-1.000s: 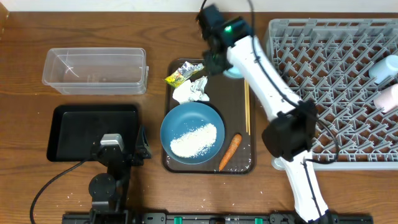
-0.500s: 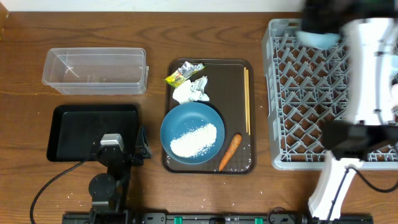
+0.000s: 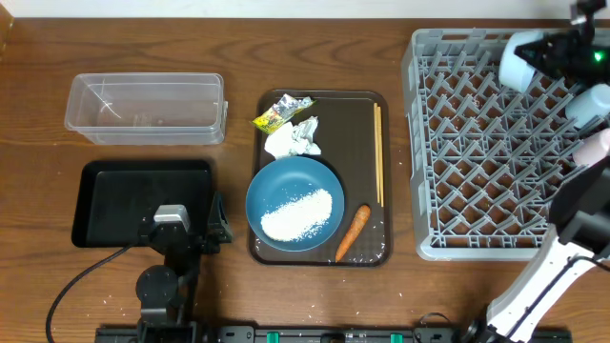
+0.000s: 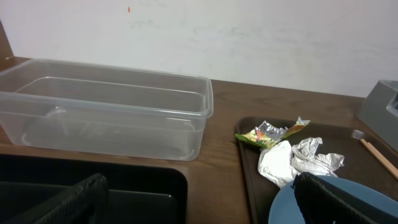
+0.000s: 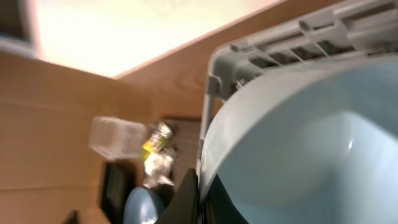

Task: Sort waste into correct bins and load items into the dishwasher rack
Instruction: 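Carry the light-blue bowl into the dish rack and release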

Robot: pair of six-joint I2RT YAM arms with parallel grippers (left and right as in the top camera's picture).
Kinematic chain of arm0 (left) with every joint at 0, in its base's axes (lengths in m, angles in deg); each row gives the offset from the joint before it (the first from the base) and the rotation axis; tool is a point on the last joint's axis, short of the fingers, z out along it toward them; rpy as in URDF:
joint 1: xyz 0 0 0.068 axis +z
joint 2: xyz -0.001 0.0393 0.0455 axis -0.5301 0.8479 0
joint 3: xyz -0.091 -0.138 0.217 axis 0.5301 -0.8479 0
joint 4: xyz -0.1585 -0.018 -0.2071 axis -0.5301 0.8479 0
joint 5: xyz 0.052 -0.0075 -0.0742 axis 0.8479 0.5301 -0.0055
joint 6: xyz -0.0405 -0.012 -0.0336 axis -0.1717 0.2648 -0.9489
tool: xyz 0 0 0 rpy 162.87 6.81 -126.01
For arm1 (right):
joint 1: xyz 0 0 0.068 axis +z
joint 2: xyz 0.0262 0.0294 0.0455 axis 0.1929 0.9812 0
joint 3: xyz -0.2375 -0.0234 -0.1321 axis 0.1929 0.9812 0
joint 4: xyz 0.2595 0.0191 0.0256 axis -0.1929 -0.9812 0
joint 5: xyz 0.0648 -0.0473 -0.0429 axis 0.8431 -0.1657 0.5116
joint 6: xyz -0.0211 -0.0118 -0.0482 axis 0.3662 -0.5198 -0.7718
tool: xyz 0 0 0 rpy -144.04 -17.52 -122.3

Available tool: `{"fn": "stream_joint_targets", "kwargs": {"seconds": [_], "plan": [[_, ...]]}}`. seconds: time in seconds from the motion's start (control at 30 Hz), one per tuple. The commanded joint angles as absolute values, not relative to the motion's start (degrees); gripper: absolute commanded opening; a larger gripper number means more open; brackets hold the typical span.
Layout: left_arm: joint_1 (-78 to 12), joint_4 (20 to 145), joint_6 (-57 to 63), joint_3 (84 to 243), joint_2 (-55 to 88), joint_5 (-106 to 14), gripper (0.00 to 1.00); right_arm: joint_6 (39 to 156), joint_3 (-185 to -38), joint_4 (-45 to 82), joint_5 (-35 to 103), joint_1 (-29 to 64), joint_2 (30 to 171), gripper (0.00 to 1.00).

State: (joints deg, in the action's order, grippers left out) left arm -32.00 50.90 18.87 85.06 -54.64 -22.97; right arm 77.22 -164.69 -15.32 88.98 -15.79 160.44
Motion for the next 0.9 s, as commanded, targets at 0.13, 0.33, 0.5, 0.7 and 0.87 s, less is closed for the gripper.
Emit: {"fn": "stream_joint_targets", "kwargs": {"seconds": [0.13, 0.33, 0.5, 0.7, 0.87], "plan": [[-31.7, 51.8, 19.6, 83.5, -54.9, -23.8, 0.97, 75.4, -154.9, -6.2, 108.0, -17.8, 160.7, 0.01], [-31.7, 51.8, 19.6, 83.5, -54.9, -23.8, 0.97, 80.9, -151.8, -1.4, 105.5, -17.9, 160.7, 0.01], [-31.7, 51.8, 19.6, 83.5, -54.9, -23.8, 0.97, 86.7, -151.8, -3.3, 93.2, -18.2, 160.7, 0.01], [-31.7, 51.8, 19.6, 83.5, -54.9, -23.8, 0.97, 86.7, -152.0, -8.1, 85.3, -19.7, 160.7, 0.01], [-31.7, 51.8, 19.6, 83.5, -54.9, -23.8, 0.97, 86.7, -152.4, -11.1, 83.2, -21.3, 160.0, 0.07]]}}
